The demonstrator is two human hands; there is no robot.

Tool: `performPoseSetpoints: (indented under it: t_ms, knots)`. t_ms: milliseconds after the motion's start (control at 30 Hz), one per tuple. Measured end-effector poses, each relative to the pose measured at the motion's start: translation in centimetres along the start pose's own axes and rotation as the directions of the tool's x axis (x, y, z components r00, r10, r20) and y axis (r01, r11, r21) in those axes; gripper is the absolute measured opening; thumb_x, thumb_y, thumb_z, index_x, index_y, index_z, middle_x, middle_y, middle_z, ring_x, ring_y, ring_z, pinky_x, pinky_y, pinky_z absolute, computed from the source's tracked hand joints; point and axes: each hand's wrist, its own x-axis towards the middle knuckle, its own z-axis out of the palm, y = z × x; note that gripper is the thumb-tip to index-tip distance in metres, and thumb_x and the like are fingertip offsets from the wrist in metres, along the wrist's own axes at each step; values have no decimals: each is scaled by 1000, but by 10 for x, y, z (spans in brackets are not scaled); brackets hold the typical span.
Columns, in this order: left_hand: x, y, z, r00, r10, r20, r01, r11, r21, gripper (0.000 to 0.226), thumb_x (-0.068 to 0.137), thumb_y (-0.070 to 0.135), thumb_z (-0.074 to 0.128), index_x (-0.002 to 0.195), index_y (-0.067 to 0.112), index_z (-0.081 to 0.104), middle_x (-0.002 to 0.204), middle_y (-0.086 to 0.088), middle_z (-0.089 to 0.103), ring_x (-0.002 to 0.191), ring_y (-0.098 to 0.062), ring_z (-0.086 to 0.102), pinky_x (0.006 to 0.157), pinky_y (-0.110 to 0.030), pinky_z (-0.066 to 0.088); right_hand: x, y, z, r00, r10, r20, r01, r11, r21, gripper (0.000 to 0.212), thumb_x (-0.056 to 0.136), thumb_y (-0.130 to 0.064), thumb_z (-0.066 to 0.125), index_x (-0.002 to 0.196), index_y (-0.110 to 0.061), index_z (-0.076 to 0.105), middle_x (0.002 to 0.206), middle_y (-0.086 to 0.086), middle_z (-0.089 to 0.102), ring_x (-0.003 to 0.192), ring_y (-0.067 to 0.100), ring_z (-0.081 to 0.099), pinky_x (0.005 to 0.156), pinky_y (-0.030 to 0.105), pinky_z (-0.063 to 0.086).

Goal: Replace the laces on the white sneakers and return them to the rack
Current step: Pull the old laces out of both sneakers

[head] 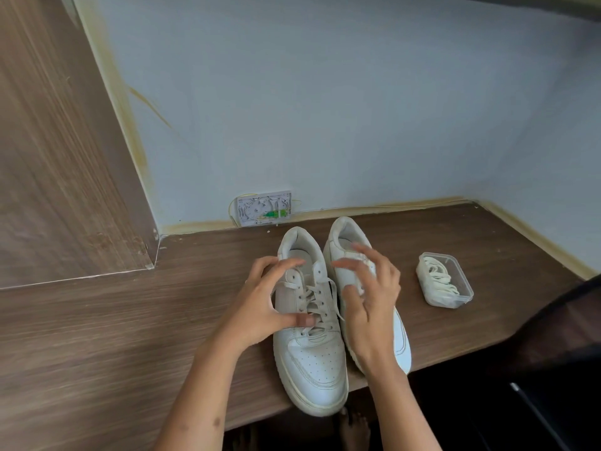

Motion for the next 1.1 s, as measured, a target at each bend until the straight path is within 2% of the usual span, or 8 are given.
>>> performPoseSetpoints:
  t_ms: [200, 333, 467, 633, 733, 800, 933, 1100]
  knots:
    - [-1, 2, -1, 1000, 6, -4, -6, 1000, -3, 79, 50, 60, 84, 120, 55, 48, 129, 23, 31, 122, 5, 38, 93, -11, 34, -7, -4, 12, 972, 21, 234, 32, 974, -223, 38, 88, -51, 38, 103, -41, 71, 142, -15, 42, 138, 18, 20, 111, 38, 13]
    - [-1, 2, 0, 1000, 9, -3, -9, 1000, 10, 76, 55, 51, 87, 120, 54, 47, 128, 27, 31, 119, 12, 36, 89, -8, 33, -10, 5, 25, 963, -40, 265, 147, 906, -397, 15, 91, -26, 62, 102, -34, 69, 142, -1, 45, 132, 32, 25, 107, 54, 29]
    - [0, 2, 1, 1000, 15, -13, -16, 1000, -4, 74, 53, 48, 89, 116, 52, 49, 126, 28, 32, 119, 14, 36, 92, -8, 34, -8, 1, 28, 961, -32, 275, 141, 912, -386, 18, 78, -13, 77, 85, -27, 67, 138, 0, 49, 128, 34, 31, 103, 53, 34]
    - [2, 1, 1, 999, 26, -27, -27, 999, -22, 74, 49, 58, 87, 113, 50, 50, 127, 23, 39, 122, 7, 39, 100, -18, 38, -6, 5, 25, 991, 128, 48, -116, 971, -210, 24, 87, 0, 63, 89, -24, 67, 132, -6, 42, 112, 11, 26, 94, 29, 27]
    - [3, 0, 1, 999, 24, -24, -24, 1000, -19, 77, 48, 64, 84, 114, 52, 49, 129, 24, 37, 124, 5, 38, 101, -23, 36, -2, 7, 17, 971, 236, -21, -237, 965, -108, 21, 94, -2, 54, 95, -22, 63, 125, -9, 43, 113, 20, 35, 92, 7, 22]
    - [3, -1, 2, 1000, 26, -16, -26, 999, -18, 77, 49, 64, 84, 115, 53, 48, 129, 25, 37, 124, 5, 37, 101, -24, 36, 2, 5, 10, 986, 151, -75, -160, 978, -137, 18, 96, -6, 55, 100, -22, 63, 123, -5, 50, 115, 26, 40, 91, 2, 19]
    - [3, -2, 3, 999, 35, -29, -35, 999, -11, 78, 50, 63, 85, 118, 53, 48, 130, 23, 37, 125, 6, 38, 100, -18, 36, 1, 0, 8, 992, 9, 128, 15, 982, -191, 20, 96, -23, 60, 106, -39, 67, 142, -9, 37, 127, 18, 22, 97, 19, 26]
    - [2, -2, 5, 998, 46, -37, -47, 998, -35, 75, 54, 52, 86, 120, 50, 50, 131, 20, 38, 123, 8, 40, 93, -3, 37, -12, 5, 24, 944, 11, 329, 112, 929, -353, 21, 98, -26, 53, 114, -34, 63, 151, 0, 31, 133, 30, 19, 106, 51, 35]
